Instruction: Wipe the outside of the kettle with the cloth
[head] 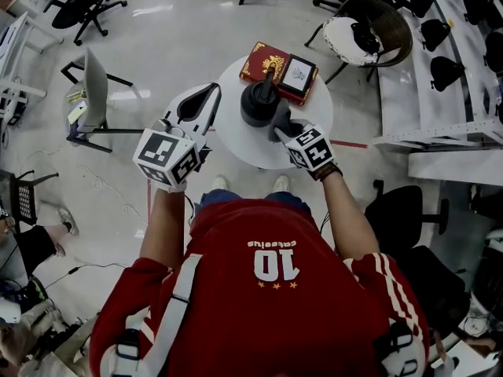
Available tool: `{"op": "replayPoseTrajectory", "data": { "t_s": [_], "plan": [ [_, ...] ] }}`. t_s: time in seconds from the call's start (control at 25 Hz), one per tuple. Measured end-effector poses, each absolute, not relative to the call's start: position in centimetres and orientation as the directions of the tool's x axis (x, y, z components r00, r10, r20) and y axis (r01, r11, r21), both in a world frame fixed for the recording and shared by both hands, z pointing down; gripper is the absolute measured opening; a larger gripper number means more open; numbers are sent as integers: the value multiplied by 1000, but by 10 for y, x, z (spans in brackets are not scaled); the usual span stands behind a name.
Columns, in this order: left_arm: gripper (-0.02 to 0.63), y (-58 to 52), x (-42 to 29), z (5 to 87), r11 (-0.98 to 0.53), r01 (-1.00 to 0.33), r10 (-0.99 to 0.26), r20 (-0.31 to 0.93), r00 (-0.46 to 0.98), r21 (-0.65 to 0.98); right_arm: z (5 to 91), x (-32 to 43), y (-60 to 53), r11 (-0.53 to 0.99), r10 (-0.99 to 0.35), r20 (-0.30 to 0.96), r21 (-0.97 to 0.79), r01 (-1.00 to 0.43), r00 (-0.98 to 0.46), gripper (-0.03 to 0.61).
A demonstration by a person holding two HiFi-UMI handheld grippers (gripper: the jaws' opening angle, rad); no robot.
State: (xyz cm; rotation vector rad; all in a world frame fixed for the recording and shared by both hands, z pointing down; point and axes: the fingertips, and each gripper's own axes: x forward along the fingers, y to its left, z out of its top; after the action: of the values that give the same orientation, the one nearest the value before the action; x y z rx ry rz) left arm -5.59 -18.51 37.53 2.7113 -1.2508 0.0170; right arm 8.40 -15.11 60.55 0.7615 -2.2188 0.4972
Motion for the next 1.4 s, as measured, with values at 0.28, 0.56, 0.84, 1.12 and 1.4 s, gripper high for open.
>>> {"op": "replayPoseTrajectory", "data": {
  "t_s": [0.28,0.56,0.84,1.12,1.4],
  "plan": [
    [6,-188,-66,377,-695,-705,-703,71,707,143,607,64,-139,709,-399,740,-125,-694,-542,46],
    [8,-187,-88,380,-730,-668,-665,77,743,142,605,32,-133,676,-426,731,-134,-725,-533,46],
    [6,-189,-116,379,-745,-653,-650,74,757,134,605,-1,-136,662,-442,724,-134,-737,-529,46],
    [6,-196,-144,380,-740,-659,-657,68,751,134,600,-26,-153,660,-463,712,-120,-742,-528,46],
    [8,-207,-161,379,-734,-666,-666,56,744,132,592,-42,-173,671,-476,701,-100,-734,-531,46]
  ]
}}
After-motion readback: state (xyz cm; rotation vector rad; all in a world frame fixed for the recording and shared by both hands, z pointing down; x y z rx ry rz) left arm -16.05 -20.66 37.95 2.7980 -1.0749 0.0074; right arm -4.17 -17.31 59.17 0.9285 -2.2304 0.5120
